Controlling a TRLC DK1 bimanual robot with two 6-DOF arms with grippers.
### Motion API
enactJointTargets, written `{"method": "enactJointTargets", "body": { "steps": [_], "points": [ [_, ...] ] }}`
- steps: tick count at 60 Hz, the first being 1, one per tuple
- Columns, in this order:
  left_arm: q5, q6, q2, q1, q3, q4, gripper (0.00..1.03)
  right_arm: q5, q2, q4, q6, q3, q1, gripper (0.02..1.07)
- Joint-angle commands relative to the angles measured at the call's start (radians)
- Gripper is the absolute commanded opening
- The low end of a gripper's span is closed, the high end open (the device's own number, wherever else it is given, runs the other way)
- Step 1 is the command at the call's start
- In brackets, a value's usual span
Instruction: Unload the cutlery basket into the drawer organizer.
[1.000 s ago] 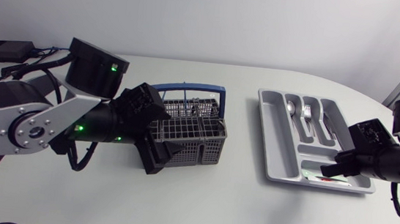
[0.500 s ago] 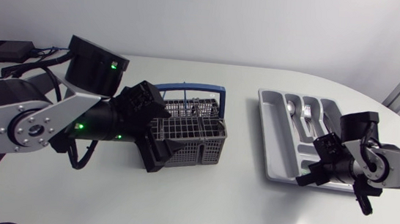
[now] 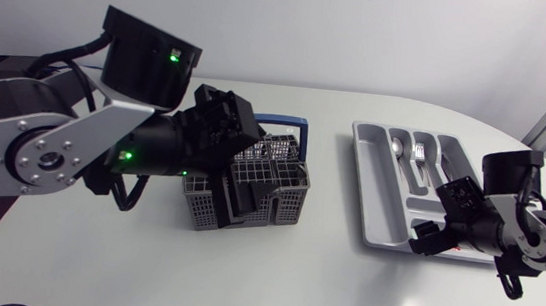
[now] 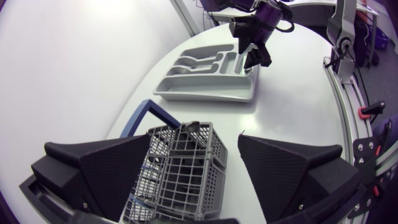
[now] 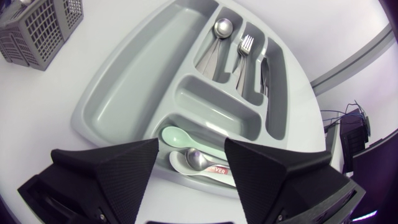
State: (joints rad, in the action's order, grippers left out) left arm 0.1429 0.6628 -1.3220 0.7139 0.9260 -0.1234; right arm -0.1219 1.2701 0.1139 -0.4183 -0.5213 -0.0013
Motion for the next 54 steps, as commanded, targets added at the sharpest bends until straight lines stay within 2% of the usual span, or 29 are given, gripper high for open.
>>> {"method": "enactJointTargets", "body": {
  "steps": [1, 9, 16, 28, 38, 50, 54],
  "points": [
    [-0.011, 0.092, -0.040, 0.029, 0.047, -0.018, 0.98, 0.019, -0.057, 0.029, -0.023, 0.038, 0.014, 0.91],
    [-0.039, 0.192, -0.094, 0.073, 0.076, -0.027, 0.98, 0.065, -0.137, 0.058, -0.040, 0.049, 0.030, 0.92],
    [-0.046, 0.274, -0.157, 0.081, 0.120, -0.055, 0.98, 0.073, -0.186, 0.072, -0.045, 0.056, 0.053, 0.93],
    [-0.066, 0.414, -0.256, 0.065, 0.238, -0.142, 0.98, 0.097, -0.248, 0.076, -0.059, 0.069, 0.069, 0.93],
    [-0.111, 0.529, -0.353, 0.055, 0.343, -0.167, 0.98, 0.099, -0.265, 0.064, -0.074, 0.078, 0.093, 0.93],
    [-0.141, 0.632, -0.464, 0.032, 0.432, -0.202, 0.93, 0.099, -0.250, 0.026, -0.076, 0.075, 0.123, 0.93],
    [-0.141, 0.661, -0.480, 0.029, 0.451, -0.213, 0.87, 0.096, -0.235, 0.012, -0.076, 0.073, 0.126, 0.93]
  ]
}}
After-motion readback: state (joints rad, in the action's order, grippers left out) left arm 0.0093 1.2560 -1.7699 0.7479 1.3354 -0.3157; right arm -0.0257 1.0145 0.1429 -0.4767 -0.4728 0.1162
